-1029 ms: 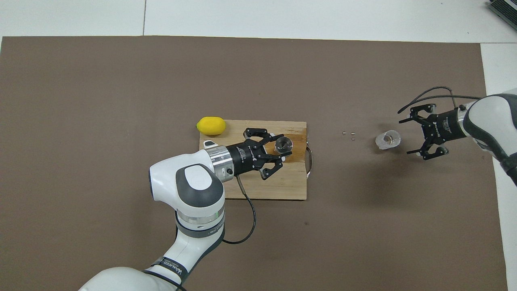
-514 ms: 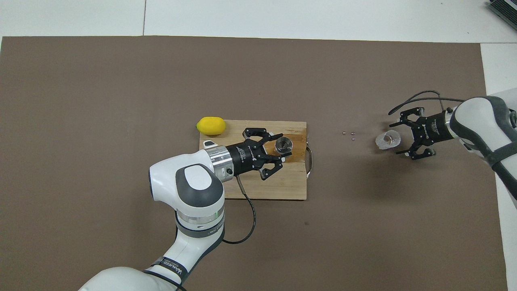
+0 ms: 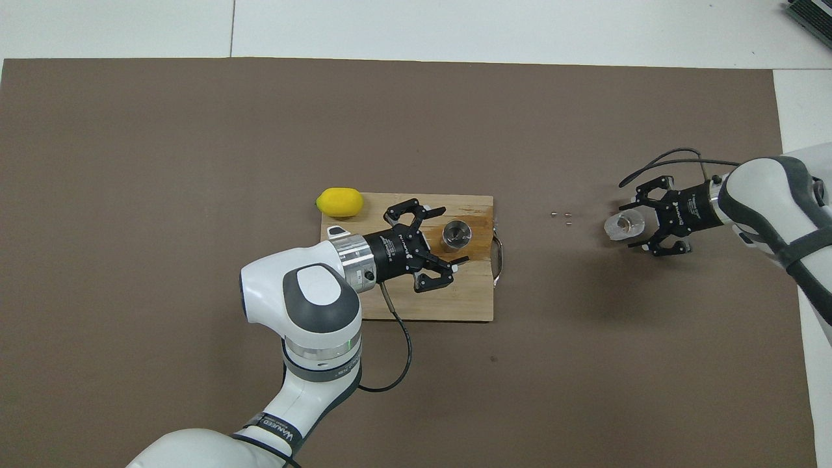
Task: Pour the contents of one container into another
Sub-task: 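Withdraw the left gripper while the right gripper lifts the clear glass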
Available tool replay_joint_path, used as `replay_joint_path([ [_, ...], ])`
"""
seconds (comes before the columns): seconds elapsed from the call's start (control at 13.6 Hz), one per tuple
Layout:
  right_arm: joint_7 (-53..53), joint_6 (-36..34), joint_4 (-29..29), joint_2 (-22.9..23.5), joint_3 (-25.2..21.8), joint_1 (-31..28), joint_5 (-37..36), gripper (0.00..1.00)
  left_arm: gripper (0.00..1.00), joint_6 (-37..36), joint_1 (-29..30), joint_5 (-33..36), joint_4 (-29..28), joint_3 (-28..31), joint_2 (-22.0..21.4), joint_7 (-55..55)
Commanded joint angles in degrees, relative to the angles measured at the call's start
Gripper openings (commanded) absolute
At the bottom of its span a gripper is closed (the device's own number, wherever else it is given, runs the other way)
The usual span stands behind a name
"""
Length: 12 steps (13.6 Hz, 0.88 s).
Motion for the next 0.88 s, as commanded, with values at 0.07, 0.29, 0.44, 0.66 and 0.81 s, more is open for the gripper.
replay_joint_path([
  [0.07,-1.08,0.20,-1.09,-0.69,0.26,0.29,1.83,0.69,1.00,0.96,-1.99,-1.29,-1.58,0.81,-3.31,1.14],
  [0.29,-0.81,0.12,-1.00,-0.69,0.26,0.47,2.79,0.42,1.00,1.39,-1.39,-0.50,-1.58,1.07,-6.03,1.14],
  [0.44,-0.64,-0.23,-0.74,-0.69,0.17,0.47,4.20,0.00,1.00,3.06,1.50,8.75,-0.10,1.34,-6.92,0.36],
  [0.66,1.11,-0.23,-0.47,-2.00,0.17,0.55,4.20,0.00,1.00,2.98,7.73,29.49,4.12,1.52,-6.83,0.00],
  [0.81,4.70,0.03,-0.48,-4.81,0.17,3.34,4.20,0.00,1.00,3.07,11.78,42.59,8.15,1.52,-6.39,-0.09],
])
